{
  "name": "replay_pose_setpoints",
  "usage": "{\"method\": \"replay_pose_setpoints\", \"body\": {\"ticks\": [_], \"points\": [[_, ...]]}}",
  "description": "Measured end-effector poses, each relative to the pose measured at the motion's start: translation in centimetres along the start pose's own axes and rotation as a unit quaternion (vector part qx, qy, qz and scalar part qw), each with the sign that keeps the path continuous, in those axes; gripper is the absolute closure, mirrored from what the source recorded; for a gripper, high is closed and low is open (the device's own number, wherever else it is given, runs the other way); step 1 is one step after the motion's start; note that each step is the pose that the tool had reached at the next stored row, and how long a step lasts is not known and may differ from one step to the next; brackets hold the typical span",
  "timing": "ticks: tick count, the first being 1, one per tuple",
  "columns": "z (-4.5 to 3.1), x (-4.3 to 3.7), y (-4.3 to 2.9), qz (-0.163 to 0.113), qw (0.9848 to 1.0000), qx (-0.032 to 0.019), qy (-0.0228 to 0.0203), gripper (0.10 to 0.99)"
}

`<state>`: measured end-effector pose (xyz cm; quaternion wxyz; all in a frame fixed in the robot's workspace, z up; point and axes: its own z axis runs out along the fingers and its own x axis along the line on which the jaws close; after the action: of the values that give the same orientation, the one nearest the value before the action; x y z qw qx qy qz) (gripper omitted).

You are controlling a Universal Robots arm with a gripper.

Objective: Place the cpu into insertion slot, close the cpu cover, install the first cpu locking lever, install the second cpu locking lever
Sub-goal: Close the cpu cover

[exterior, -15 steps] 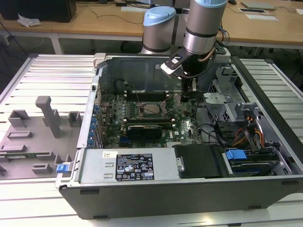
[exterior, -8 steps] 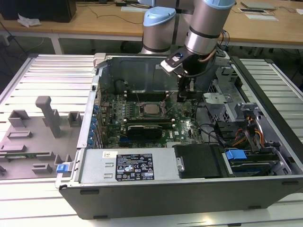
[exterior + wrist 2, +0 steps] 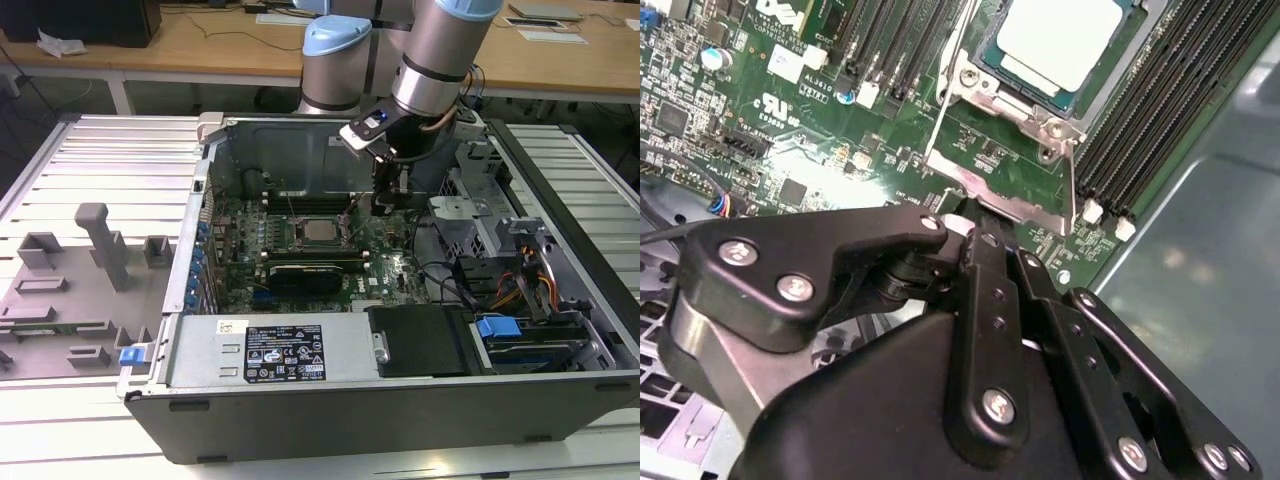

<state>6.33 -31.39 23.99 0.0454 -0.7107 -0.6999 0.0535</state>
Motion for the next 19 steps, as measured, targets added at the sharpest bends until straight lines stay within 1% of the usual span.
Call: {"method": "replay_pose_setpoints", "body": {"ticks": [3,9,11,12,13,14,15,17,18,19], "points": [[0.07,0.04,-0.45,0.000,1.0000,-0.0020,0.0001,0.980],[0.24,0.37,-1.71,0.000,1.0000,-0.0071,0.0001,0.980],[0.33,0.59,-2.38,0.000,1.0000,-0.0098,0.0002,0.980],[0.42,0.75,-3.04,0.000,0.9999,-0.0126,0.0002,0.980],[0.54,0.86,-3.93,0.000,0.9999,-0.0161,0.0003,0.980],[0.56,0.86,-4.02,0.000,0.9999,-0.0163,0.0003,0.980],[0.57,0.86,-4.16,0.000,0.9998,-0.0190,0.0002,0.980],[0.64,0.86,-4.50,0.000,0.9996,-0.0284,0.0005,0.980],[0.68,0.86,-4.77,0.000,0.9993,-0.0360,0.0007,0.980],[0.72,0.85,-5.02,0.001,0.9991,-0.0416,0.0008,0.980]]}}
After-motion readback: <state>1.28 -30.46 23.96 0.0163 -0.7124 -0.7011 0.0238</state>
